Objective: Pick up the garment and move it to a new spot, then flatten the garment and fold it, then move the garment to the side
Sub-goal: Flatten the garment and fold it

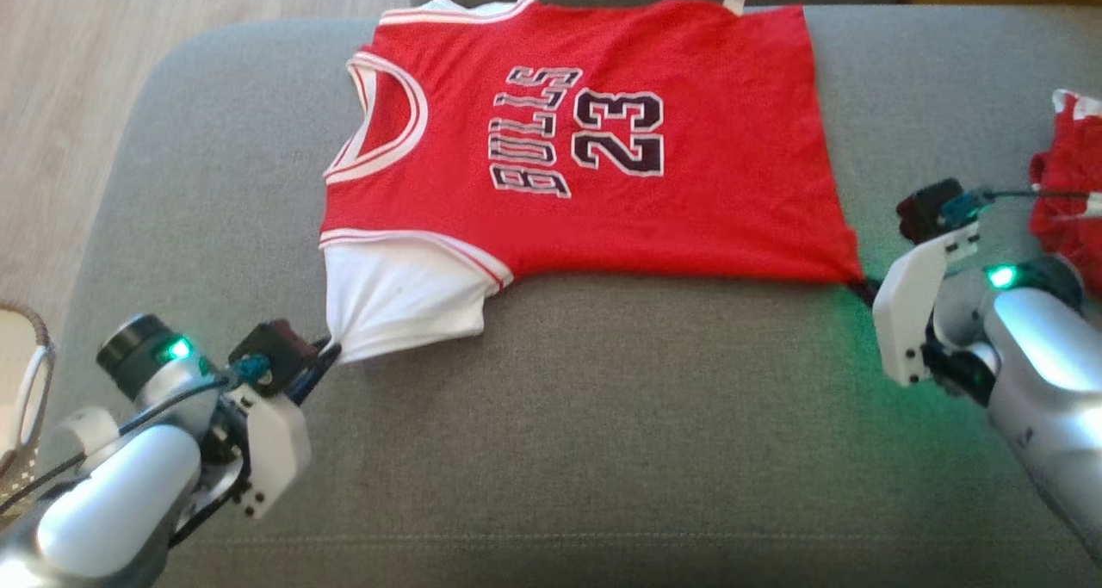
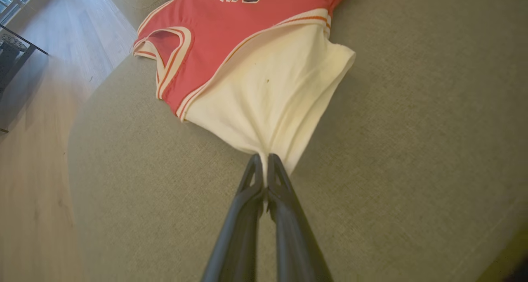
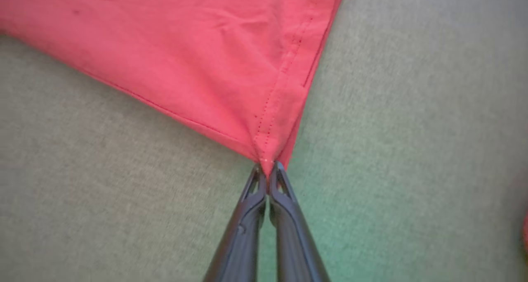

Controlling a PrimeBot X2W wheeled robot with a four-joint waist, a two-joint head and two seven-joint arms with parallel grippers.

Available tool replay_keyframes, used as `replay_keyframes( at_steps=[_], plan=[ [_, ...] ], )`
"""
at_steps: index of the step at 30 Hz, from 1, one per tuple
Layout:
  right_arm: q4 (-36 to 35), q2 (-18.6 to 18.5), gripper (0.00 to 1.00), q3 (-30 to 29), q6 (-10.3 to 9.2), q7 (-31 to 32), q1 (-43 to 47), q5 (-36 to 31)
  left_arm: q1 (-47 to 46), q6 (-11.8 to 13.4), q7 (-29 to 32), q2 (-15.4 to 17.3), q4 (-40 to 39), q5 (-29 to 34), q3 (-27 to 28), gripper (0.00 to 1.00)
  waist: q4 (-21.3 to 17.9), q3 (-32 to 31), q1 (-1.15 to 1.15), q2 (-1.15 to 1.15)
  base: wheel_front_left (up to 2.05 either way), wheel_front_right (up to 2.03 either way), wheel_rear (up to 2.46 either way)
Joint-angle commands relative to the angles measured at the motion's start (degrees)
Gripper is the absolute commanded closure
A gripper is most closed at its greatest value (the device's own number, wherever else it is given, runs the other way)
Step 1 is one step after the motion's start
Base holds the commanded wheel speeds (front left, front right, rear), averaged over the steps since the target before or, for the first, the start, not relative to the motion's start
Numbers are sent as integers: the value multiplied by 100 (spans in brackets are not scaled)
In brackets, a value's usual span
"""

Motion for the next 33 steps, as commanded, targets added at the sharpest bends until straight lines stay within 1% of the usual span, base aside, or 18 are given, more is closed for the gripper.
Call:
replay_keyframes(
  at_steps=[1, 7, 10, 13, 18, 22, 28, 33],
  plan=[
    [-222, -177, 100, 146, -2, 126, 144, 191, -156, 8, 65, 380, -174, -92, 184, 100, -18, -59, 1, 0, 0, 0, 0],
    [-822, -602, 100, 646, -2, 715, 397, 922, -22, 8, 395, 774, -600, -562, -379, 100, -83, -223, 1, 0, 0, 0, 0],
    [-1083, -772, 100, 876, -2, 1055, 502, 1264, -8, 8, 615, 981, -919, -842, -763, 100, -101, -312, 1, 0, 0, 0, 0],
    [-1266, -940, 100, 1057, -2, 1419, 606, 1593, -69, 8, 821, 1218, -1193, -979, -1120, 100, -111, -409, 1, 0, 0, 0, 0],
    [-1558, -1217, 100, 1316, -2, 1815, 744, 1948, -119, 8, 1183, 1460, -1579, -1446, -1550, 100, -88, -536, 1, 0, 0, 0, 0],
    [-1672, -1363, 100, 1387, -2, 2112, 852, 2255, -147, 8, 1382, 1631, -1896, -1762, -1765, 100, -77, -641, 1, 0, 0, 0, 0],
    [-1791, -1453, 100, 1437, -2, 2634, 1104, 2712, -98, 8, 1503, 1874, -2281, -2028, -1916, 100, -79, -798, 1, 0, 0, 0, 0],
    [-1989, -1578, 100, 1539, -2, 2829, 1184, 2715, 4, 8, 1562, 1985, -2439, -2114, -1943, 100, -81, -871, 1, 0, 0, 0, 0]
  ],
)
